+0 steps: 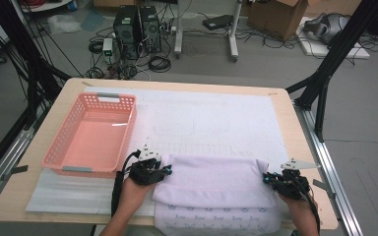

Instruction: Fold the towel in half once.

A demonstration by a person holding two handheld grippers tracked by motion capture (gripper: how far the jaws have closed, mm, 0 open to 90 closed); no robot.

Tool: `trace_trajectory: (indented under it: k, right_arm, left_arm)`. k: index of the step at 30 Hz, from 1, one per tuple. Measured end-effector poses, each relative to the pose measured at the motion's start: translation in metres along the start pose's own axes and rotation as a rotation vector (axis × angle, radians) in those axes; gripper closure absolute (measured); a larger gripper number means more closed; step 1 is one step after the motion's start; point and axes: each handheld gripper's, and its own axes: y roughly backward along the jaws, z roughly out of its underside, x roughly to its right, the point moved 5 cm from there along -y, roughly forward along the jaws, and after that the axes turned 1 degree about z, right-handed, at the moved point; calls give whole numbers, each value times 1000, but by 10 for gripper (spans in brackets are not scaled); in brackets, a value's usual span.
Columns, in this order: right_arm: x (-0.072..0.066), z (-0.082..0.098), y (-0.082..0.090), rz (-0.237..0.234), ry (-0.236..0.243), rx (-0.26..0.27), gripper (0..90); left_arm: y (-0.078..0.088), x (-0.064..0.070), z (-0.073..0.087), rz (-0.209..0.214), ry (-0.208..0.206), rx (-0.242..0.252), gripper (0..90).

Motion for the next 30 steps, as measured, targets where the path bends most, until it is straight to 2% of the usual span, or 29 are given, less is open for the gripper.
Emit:
trace_trajectory:
  k: [2, 5, 8, 10, 14, 16, 17, 22, 24, 25, 26, 28, 30]
  right_arm:
    - [2, 0, 0, -14, -5, 8, 860]
    - [4, -1, -1, -20, -16, 21, 867]
    - [7, -7, -6, -10, -17, 36, 870]
    - [9, -12, -10, -5, -23, 44, 871]
    - [18, -28, -17, 13, -40, 90, 870]
    - [22, -34, -17, 19, -53, 104, 870]
    - [24, -39, -17, 24, -61, 111, 870]
    - [32, -58, -22, 61, -31, 122, 870]
    - [36, -67, -25, 69, -40, 139, 869]
    - [39, -71, -27, 70, -50, 142, 869]
    - [41, -75, -30, 77, -49, 140, 869]
    - [45, -81, -35, 78, -62, 144, 869]
    - [49, -86, -40, 77, -76, 155, 868]
  left_arm:
    - [0, 1, 0, 35, 15, -11, 837]
    - [-1, 0, -3, 38, 16, -14, 851]
    - [-1, -6, -16, 16, 36, 30, 856]
    - [-4, -9, -27, -9, 20, 34, 856]
    - [-8, -18, -42, -59, 20, 41, 856]
    - [-9, -25, -49, -68, 42, 58, 855]
    - [-10, -27, -52, -78, 36, 55, 855]
    - [-16, -38, -69, -102, 35, 102, 854]
    - [-20, -44, -75, -112, 27, 110, 853]
    - [-21, -46, -77, -113, 32, 135, 853]
    - [-23, -49, -79, -116, 48, 135, 853]
    - [-28, -55, -80, -126, 46, 123, 852]
    - [-32, -59, -83, -134, 52, 140, 852]
